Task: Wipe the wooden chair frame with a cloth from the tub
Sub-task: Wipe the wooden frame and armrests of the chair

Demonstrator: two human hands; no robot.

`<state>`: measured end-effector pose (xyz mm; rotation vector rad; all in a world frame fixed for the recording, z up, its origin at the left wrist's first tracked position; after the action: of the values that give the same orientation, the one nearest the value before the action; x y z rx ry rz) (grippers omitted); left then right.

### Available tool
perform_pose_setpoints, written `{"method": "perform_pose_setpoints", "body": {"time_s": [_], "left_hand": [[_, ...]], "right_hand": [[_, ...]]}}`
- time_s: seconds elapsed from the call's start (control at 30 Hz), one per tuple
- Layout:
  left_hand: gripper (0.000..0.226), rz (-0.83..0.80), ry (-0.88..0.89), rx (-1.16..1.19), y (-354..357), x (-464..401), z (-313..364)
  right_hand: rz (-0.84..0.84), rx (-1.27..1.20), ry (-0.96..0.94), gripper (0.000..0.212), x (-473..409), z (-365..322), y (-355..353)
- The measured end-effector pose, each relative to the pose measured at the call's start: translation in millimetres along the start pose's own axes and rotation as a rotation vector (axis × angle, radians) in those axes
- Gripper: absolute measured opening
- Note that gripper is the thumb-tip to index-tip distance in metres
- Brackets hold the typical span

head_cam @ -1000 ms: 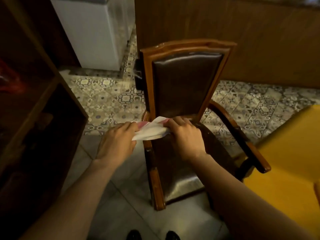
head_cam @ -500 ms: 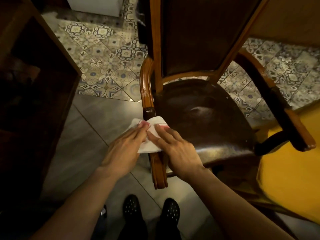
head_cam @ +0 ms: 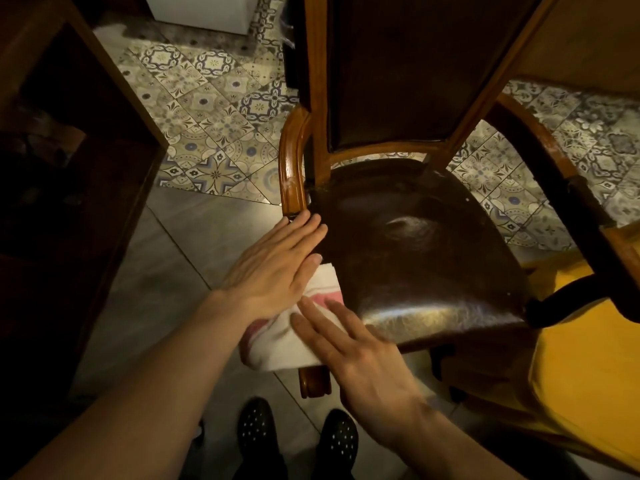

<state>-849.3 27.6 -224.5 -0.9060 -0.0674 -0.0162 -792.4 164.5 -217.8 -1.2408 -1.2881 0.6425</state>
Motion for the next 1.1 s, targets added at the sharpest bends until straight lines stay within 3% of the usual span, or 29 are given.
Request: {"method": "perform_pose_setpoints", "body": {"time_s": [0.2,0.4,0.6,0.9,1.1], "left_hand": [[0.055,0.032,0.005,-0.012,12,4,-3],[0.054,0.065,-0.008,0.033,15,6,-4],[0.056,0.118,-0.038,0.128,8,6,-4],[0.058,0.088,-0.066,0.177,12,5,-8],[0.058,0.125,-0.067,0.196,13,5,-10]], "right_hand": [[0.173,0.041,-0.038,0.07,34,-11,3],[0.063,0.097,-0.163,0.077,34,-8,15],[0.166,0.124,-0.157,0.064,6,3,-5],[0.186,0.098,-0.092,0.082,-31,23,-14],[0.316,0.092,-0.075,0.055,-29,24,-22]]}}
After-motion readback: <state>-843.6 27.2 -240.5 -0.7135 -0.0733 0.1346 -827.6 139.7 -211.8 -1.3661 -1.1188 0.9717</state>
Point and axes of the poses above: each hand's wrist, its own x-axis away from the middle knuckle, its own y-axis out of the palm, z = x × y, the point moved 9 cm from there along -x, towards the middle knuckle, and after that the axes turned 14 degrees about x, right-handed, at the moved point
